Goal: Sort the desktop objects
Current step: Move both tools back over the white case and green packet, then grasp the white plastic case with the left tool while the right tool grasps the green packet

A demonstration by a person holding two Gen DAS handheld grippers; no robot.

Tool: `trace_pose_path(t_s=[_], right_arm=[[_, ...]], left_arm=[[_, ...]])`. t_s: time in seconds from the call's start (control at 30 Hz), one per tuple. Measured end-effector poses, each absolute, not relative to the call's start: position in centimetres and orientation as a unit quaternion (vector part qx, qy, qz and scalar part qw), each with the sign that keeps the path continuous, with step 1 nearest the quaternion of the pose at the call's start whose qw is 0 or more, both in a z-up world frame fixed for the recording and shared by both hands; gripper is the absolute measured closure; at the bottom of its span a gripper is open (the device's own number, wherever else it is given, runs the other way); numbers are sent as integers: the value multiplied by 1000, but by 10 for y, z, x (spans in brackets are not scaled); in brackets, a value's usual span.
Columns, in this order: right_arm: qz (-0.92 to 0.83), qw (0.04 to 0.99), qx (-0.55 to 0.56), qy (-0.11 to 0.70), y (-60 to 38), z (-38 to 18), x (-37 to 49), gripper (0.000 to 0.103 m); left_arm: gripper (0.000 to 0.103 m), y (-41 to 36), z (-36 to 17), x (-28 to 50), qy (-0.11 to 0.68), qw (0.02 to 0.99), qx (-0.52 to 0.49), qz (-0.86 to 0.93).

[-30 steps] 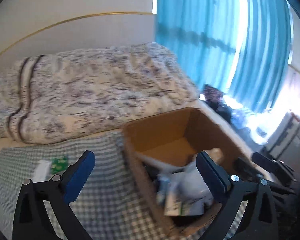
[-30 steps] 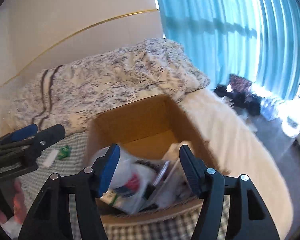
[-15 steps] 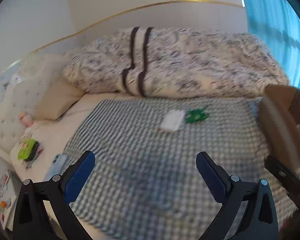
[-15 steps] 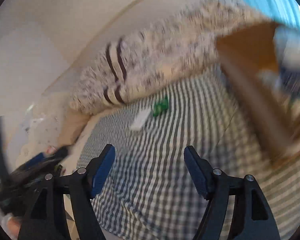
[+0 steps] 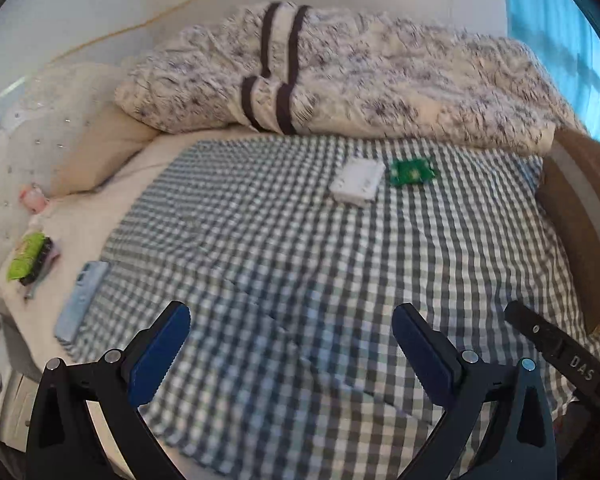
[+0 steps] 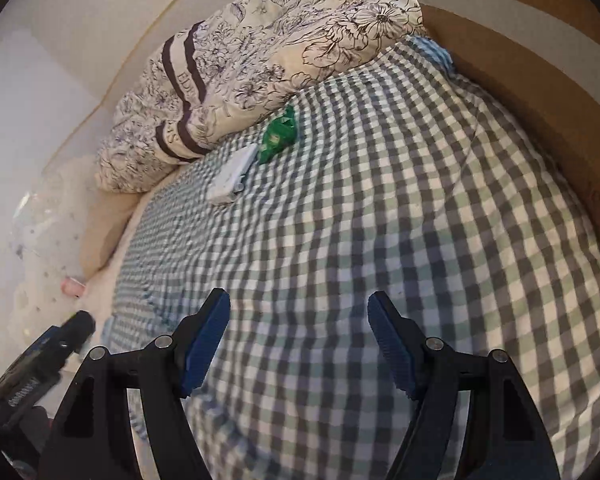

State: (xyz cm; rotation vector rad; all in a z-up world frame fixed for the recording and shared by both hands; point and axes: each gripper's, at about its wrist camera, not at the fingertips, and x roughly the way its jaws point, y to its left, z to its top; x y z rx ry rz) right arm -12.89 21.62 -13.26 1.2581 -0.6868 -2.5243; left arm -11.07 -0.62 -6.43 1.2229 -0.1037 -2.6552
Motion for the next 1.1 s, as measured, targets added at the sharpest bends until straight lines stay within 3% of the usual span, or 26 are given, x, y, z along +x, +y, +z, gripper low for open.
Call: trace_pose_path(t_s=[0.6, 0.83, 1.1], right_arm=[[-868, 122, 457, -152, 209, -129, -255, 32], [-864, 130, 463, -149, 199, -132, -330, 32], [-841, 145, 490, -180, 159, -168, -422, 29]], left_arm=[[0, 0, -129, -292, -29, 3, 408, -912], [0, -25, -167, -357, 11, -27, 442, -896], [0, -22, -182, -374, 17, -57, 460, -886]])
